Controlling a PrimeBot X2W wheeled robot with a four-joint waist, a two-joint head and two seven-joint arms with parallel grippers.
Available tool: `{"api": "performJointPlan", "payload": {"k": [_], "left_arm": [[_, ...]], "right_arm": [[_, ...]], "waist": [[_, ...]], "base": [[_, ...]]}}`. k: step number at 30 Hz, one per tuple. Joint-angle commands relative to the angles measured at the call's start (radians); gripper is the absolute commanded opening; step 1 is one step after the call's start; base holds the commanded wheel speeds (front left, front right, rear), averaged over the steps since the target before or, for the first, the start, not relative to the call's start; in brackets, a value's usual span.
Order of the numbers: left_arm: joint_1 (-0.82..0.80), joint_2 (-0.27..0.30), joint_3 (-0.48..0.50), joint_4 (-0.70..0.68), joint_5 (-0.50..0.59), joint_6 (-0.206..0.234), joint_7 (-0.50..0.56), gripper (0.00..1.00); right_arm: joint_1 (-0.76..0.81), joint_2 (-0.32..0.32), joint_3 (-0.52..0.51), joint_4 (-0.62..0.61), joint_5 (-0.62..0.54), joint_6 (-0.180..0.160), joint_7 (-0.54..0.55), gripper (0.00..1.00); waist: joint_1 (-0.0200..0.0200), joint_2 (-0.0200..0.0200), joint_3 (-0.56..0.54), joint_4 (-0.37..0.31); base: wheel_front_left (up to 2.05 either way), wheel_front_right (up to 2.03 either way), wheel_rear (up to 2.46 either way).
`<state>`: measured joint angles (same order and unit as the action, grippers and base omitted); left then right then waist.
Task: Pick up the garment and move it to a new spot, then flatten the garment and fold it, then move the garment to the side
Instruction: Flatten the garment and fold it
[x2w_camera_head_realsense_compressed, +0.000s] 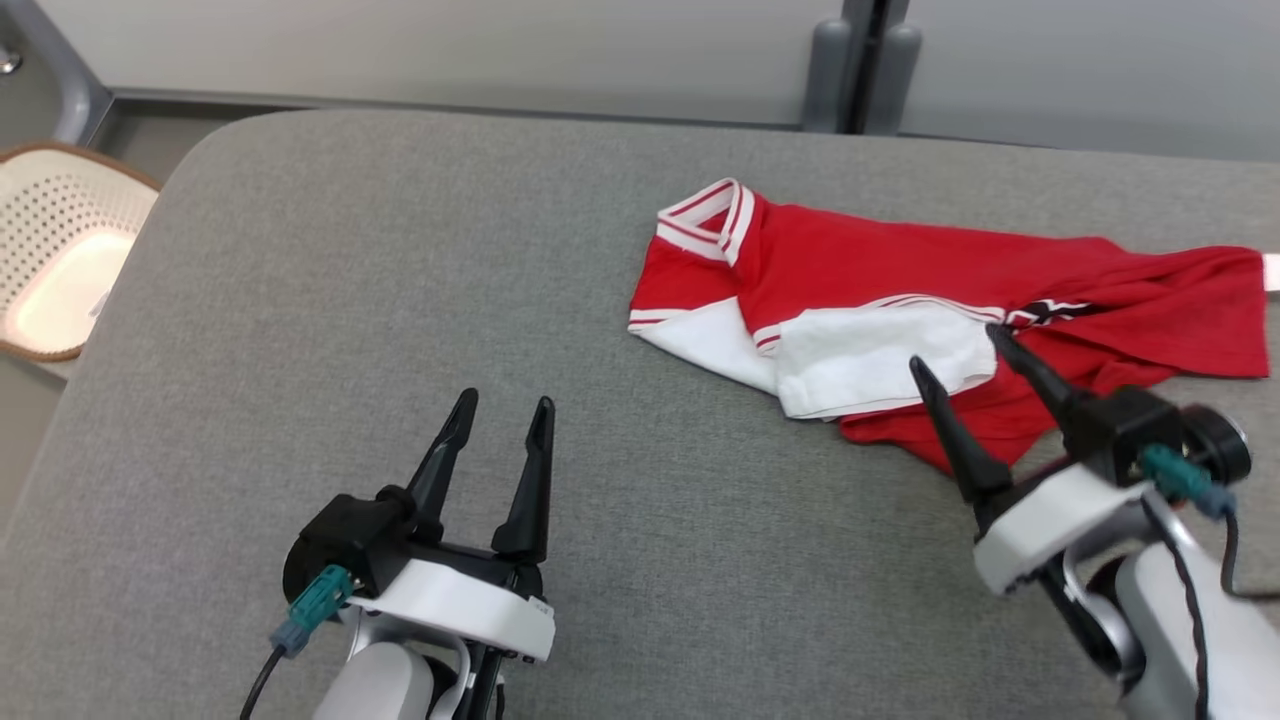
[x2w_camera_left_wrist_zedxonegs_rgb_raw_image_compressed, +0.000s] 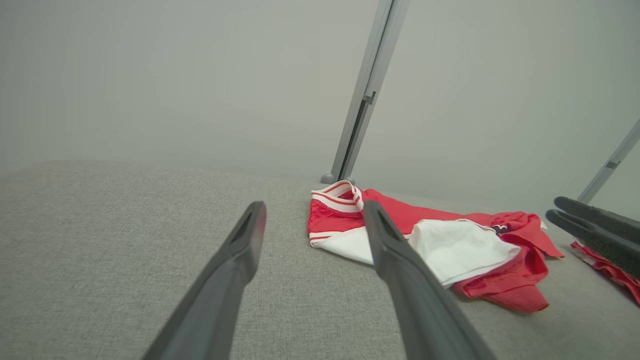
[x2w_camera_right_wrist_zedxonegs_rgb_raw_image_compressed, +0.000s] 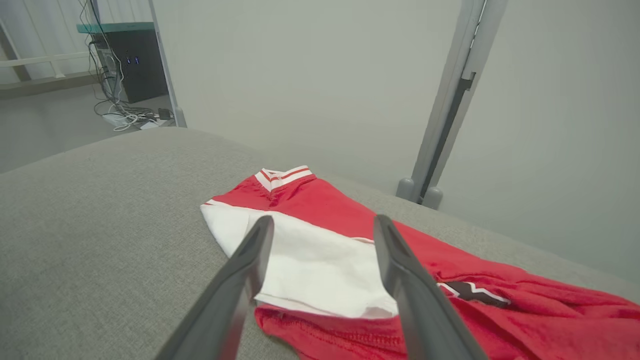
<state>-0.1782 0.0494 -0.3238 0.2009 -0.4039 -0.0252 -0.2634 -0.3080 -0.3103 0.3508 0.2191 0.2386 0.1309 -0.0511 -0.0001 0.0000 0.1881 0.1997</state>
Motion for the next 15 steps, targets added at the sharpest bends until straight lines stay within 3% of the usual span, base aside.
{"api": "performJointPlan", "payload": {"k": [1, 3, 5, 12, 15], "left_arm": [[-0.027, 0.003, -0.011, -0.007, -0.012, 0.008, -0.001, 1.00], [-0.036, 0.003, -0.028, -0.008, -0.023, 0.010, -0.001, 1.00], [-0.043, 0.003, -0.034, -0.010, -0.028, 0.012, -0.001, 1.00], [-0.072, 0.003, -0.064, -0.020, -0.061, 0.030, -0.001, 1.00], [-0.087, 0.002, -0.082, -0.023, -0.074, 0.034, -0.001, 1.00]], "right_arm": [[-0.058, -0.048, 0.057, 0.009, 0.057, 0.000, 0.040, 1.00], [-0.121, -0.117, 0.131, 0.016, 0.117, -0.001, 0.080, 1.00], [-0.150, -0.143, 0.161, 0.024, 0.159, -0.001, 0.103, 1.00], [-0.377, -0.359, 0.437, 0.053, 0.284, -0.001, 0.220, 1.00], [-0.461, -0.418, 0.545, 0.066, 0.335, -0.001, 0.234, 1.00]], "waist": [[0.0001, 0.0000, 0.040, 0.037], [0.0001, 0.0000, 0.065, 0.057], [0.0001, 0.0000, 0.076, 0.066], [0.0001, 0.0000, 0.149, 0.120], [0.0001, 0.0000, 0.172, 0.141]], "base": [[0.00, 0.00, 0.00], [0.00, 0.00, 0.00], [0.00, 0.00, 0.00], [0.00, 0.00, 0.00], [0.00, 0.00, 0.00]]}}
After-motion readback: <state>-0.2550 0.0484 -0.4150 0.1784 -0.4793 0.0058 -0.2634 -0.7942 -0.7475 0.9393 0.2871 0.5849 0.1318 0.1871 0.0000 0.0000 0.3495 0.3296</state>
